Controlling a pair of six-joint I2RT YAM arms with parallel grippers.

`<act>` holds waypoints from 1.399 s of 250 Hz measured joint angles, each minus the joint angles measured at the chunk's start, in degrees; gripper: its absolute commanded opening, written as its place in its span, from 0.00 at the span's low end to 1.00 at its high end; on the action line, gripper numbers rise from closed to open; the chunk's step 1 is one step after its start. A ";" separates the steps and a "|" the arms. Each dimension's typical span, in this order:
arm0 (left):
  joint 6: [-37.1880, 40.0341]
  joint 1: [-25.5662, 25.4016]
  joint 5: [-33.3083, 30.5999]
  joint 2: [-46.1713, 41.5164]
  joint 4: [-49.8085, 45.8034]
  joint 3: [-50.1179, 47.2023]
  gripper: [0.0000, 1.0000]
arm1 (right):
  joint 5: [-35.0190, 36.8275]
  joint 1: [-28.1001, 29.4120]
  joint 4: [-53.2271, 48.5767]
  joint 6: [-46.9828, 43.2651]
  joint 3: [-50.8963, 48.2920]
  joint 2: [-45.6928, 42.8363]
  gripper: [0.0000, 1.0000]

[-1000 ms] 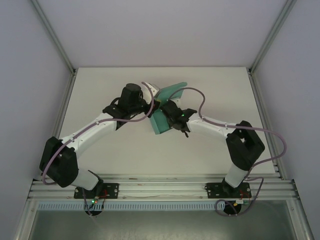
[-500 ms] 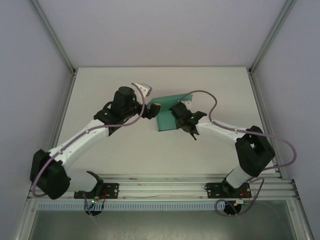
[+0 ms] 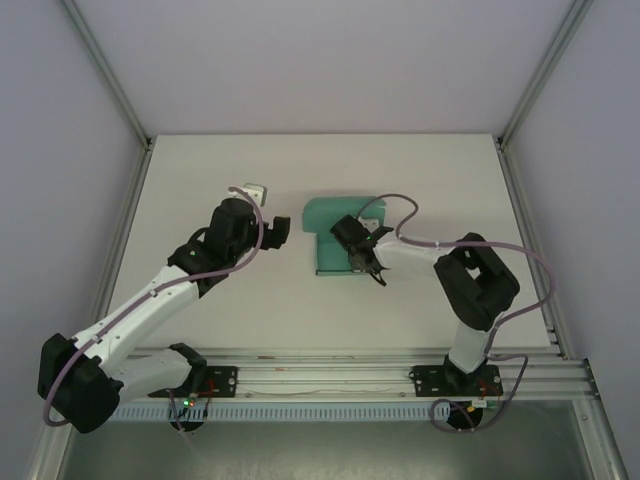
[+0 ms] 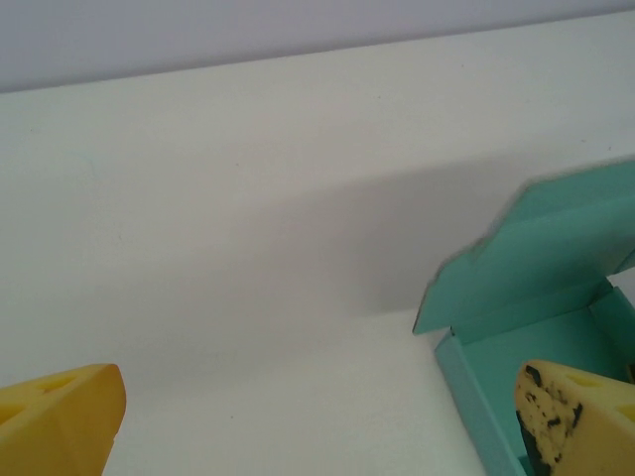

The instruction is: Assemble paper box

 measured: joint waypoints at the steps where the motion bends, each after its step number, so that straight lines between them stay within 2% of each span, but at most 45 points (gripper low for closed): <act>1: 0.00 0.00 -0.02 0.00 -0.02 0.00 1.00 | -0.02 0.00 -0.04 0.24 0.04 0.11 0.24; 11: -0.22 0.00 0.00 0.00 -0.02 0.00 1.00 | 0.00 0.00 -0.31 0.50 0.17 0.72 0.32; 30: -0.59 0.00 0.00 0.02 -0.02 0.00 1.00 | 0.74 0.04 -1.01 0.46 0.57 1.11 0.37; 56: -0.63 0.00 0.17 0.52 0.00 0.00 1.00 | 0.96 0.04 -1.64 0.00 0.94 0.96 0.57; 100: -0.74 0.00 0.46 1.53 0.04 0.00 1.00 | 0.85 0.11 -1.88 -0.81 1.29 -2.03 0.70; 146: -0.59 0.00 0.85 1.70 0.50 0.00 1.00 | 0.81 0.11 -0.81 -2.49 1.14 -9.05 0.78; 172: -0.09 0.28 2.71 2.12 0.94 0.00 1.00 | 0.37 0.09 1.20 -6.58 -0.11 -14.88 0.88; 193: 0.90 1.66 5.81 3.17 1.57 0.00 1.00 | -0.98 -0.57 2.86 -11.87 -1.25 -20.20 1.00; 212: 2.62 3.91 10.56 4.96 2.16 0.11 1.00 | -4.87 -3.08 4.44 -18.97 -1.86 -24.55 1.00; 253: 11.43 6.45 20.52 11.41 2.14 2.89 1.00 | -20.46 -12.81 3.98 -38.27 0.15 -27.76 1.00; 299: 22.34 6.82 28.55 18.99 -0.02 10.78 1.00 | -35.08 -20.20 -5.03 -57.29 13.68 -18.67 0.92; 331: 28.55 8.07 30.77 25.00 -3.48 17.81 0.92 | -39.17 -21.33 -11.50 -67.28 20.41 -11.21 0.91; 350: 31.89 8.41 31.54 29.49 -7.10 22.86 0.88 | -40.81 -21.62 -15.17 -70.84 24.02 -6.58 0.87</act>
